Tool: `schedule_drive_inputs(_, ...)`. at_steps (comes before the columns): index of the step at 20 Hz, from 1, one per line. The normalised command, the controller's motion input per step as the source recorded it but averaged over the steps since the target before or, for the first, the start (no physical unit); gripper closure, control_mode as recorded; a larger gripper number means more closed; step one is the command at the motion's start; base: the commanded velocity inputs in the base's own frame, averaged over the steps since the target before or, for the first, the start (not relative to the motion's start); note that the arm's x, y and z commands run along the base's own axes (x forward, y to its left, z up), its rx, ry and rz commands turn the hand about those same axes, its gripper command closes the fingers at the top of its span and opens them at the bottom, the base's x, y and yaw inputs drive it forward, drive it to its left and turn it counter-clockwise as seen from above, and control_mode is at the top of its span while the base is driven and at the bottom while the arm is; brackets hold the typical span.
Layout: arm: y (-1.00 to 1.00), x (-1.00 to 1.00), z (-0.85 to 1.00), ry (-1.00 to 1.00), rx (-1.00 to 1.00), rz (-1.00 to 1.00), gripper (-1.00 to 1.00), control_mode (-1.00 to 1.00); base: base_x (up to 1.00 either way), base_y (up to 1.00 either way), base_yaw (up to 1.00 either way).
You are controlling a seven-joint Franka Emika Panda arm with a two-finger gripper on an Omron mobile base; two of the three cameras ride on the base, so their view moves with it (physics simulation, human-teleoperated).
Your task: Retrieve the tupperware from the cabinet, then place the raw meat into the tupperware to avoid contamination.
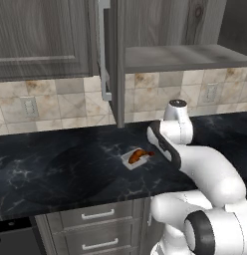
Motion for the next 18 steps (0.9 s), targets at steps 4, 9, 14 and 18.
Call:
schedule_drive_inputs(4,-0.34,-0.60,0.05,-0.21,0.02,0.12,-1.00,-1.00,0.00,0.00,0.00)
schedule_drive_inputs(9,-0.24,-0.26,0.03,-0.09,0.02,0.24,-1.00,-1.00,0.00,0.00,0.00)
schedule_drive_inputs(14,-0.02,-0.03,0.01,-0.03,-0.03,0.49,-1.00,-1.00,0.00,0.00,0.00)
schedule_drive_inputs(18,0.00,-0.01,0.11,0.00,-0.08,0.49,-1.00,-1.00,0.00,0.00,0.00)
